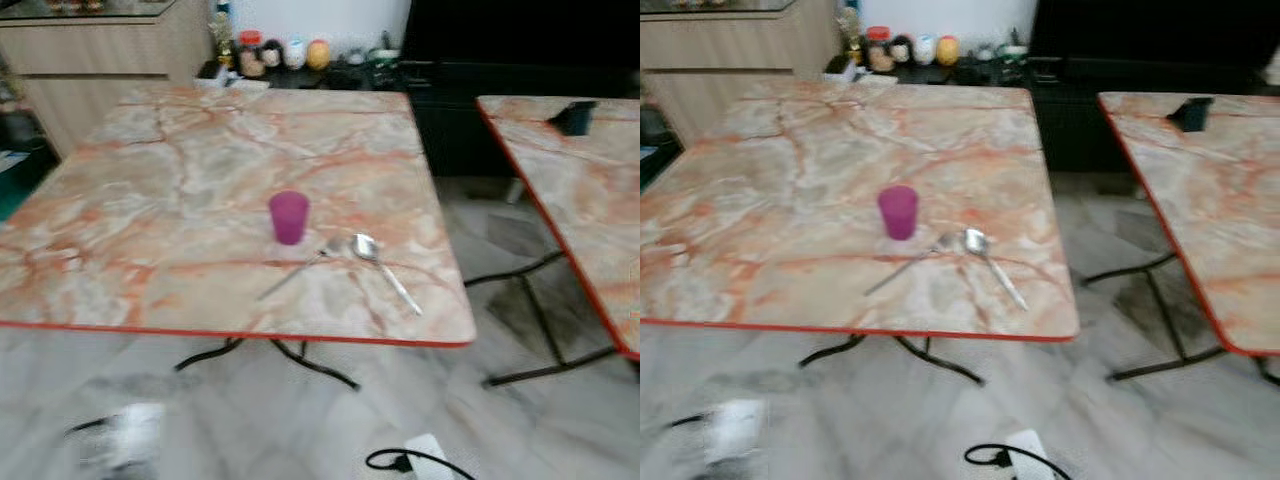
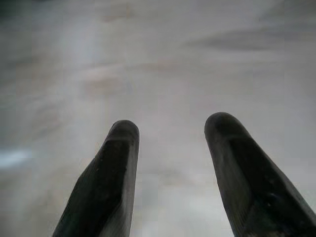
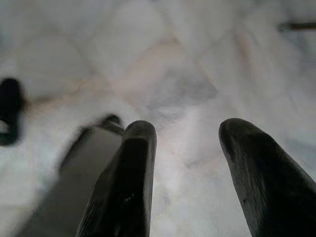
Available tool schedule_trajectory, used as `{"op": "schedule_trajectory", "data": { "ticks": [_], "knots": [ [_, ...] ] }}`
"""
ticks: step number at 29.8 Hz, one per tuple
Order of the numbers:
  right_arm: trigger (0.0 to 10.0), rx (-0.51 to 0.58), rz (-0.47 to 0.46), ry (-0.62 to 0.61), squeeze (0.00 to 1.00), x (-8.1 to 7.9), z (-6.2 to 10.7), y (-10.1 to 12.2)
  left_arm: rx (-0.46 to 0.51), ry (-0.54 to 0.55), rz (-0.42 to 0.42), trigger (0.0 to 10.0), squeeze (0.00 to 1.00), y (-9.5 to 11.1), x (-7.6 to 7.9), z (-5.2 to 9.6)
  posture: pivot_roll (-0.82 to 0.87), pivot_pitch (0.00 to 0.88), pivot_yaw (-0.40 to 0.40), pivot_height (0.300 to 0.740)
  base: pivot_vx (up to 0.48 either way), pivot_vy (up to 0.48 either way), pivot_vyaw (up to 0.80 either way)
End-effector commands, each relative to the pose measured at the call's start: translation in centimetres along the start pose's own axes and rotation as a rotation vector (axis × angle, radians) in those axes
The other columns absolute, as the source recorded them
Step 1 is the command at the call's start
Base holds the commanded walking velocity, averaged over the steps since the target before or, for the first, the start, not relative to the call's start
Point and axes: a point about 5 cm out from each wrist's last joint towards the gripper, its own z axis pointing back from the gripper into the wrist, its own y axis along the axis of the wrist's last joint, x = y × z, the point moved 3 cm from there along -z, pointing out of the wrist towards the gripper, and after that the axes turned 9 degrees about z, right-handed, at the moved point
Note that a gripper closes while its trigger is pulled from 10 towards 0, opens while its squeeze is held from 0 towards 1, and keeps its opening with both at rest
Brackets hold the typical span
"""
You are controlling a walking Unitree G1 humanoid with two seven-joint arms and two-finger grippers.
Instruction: Setting the table
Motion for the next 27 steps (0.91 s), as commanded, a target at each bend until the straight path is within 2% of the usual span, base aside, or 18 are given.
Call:
{"op": "schedule_trajectory", "data": {
  "ticks": [1, 4, 6, 11, 13, 15, 18, 19, 21, 24, 25, 26, 27],
  "knots": [
    [10.0, 0.006, -0.007, -0.015, 0.0, 0.5, 0.0, 0.3, 0.025, -0.036, 0.061, 10.0, 0.0, 0.7, -0.4, -0.1, 0.03, 0.003, -0.026, 0.74, 0.0, 0.0, 0.0],
    [10.0, 0.009, -0.018, -0.016, 0.0, 0.5, 0.0, 0.3, 0.049, -0.061, 0.08, 10.0, 0.0, 1.2, -1.0, -0.2, 0.03, 0.004, -0.029, 0.74, 0.0, 0.0, 0.0],
    [10.0, 0.012, -0.025, -0.016, 0.0, 0.6, -0.1, 0.4, 0.079, -0.104, 0.088, 10.0, 0.0, 2.2, -1.5, -0.4, 0.03, 0.005, -0.031, 0.74, 0.0, 0.0, 0.0],
    [10.0, 0.015, -0.032, -0.02, 0.0, 0.7, -0.1, 0.5, 0.109, -0.091, 0.092, 10.0, 0.0, 3.4, -2.8, -0.7, 0.04, 0.005, -0.03, 0.74, 0.0, 0.0, 0.0],
    [10.0, 0.015, -0.032, -0.02, 0.0, 0.8, -0.1, 0.4, 0.124, -0.019, 0.062, 10.0, 0.0, 3.8, -4.0, -0.8, 0.03, 0.002, -0.028, 0.74, 0.0, 0.0, 0.0],
    [10.0, 0.018, -0.039, -0.023, 0.0, 0.8, -0.1, 0.5, 0.139, 0.136, 0.056, 10.0, 0.0, 4.3, -6.2, -0.8, 0.03, 0.003, -0.028, 0.74, 0.0, 0.0, 0.0],
    [10.0, 0.019, -0.043, -0.025, 0.0, 0.9, -0.1, 0.5, 0.196, 0.206, 0.089, 10.0, 0.0, 5.5, -7.4, -0.6, 0.03, 0.002, -0.029, 0.74, 0.0, 0.0, 0.0],
    [10.0, 0.019, -0.045, -0.027, 0.0, 0.9, -0.1, 0.5, 0.267, 0.256, 0.118, 10.0, 0.0, 6.9, -8.2, -0.5, 0.03, 0.004, -0.034, 0.74, 0.0, 0.0, 0.0],
    [10.0, 0.019, -0.045, -0.029, 0.0, 1.0, -0.1, 0.5, 0.387, 0.302, 0.128, 10.0, 0.0, 9.2, -8.7, 0.0, 0.04, 0.005, -0.036, 0.74, 0.0, 0.0, 0.0],
    [10.0, 0.02, -0.044, -0.034, 0.0, 1.2, -0.1, 0.5, 0.604, 0.362, 0.138, 10.0, 0.0, 13.7, -9.3, 1.4, 0.04, 0.004, -0.043, 0.74, 0.0, 0.0, 0.0],
    [10.0, 0.021, -0.045, -0.036, 0.0, 1.2, -0.1, 0.5, 0.649, 0.375, 0.145, 10.0, 0.0, 14.7, -9.4, 1.8, 0.04, 0.004, -0.043, 0.74, 0.0, 0.0, 0.0],
    [10.0, 0.024, -0.047, -0.045, 0.0, 1.5, -0.1, 0.5, 0.828, 0.385, 0.105, 10.0, 0.0, 19.4, -8.9, 3.8, 0.04, 0.0, -0.045, 0.74, 0.0, 0.0, 0.0],
    [10.0, 0.025, -0.048, -0.048, 0.0, 1.6, -0.1, 0.6, 0.884, 0.381, 0.099, 10.0, 0.0, 20.9, -8.5, 4.6, 0.04, 0.0, -0.045, 0.74, 0.0, 0.0, 0.0]
  ]
}}
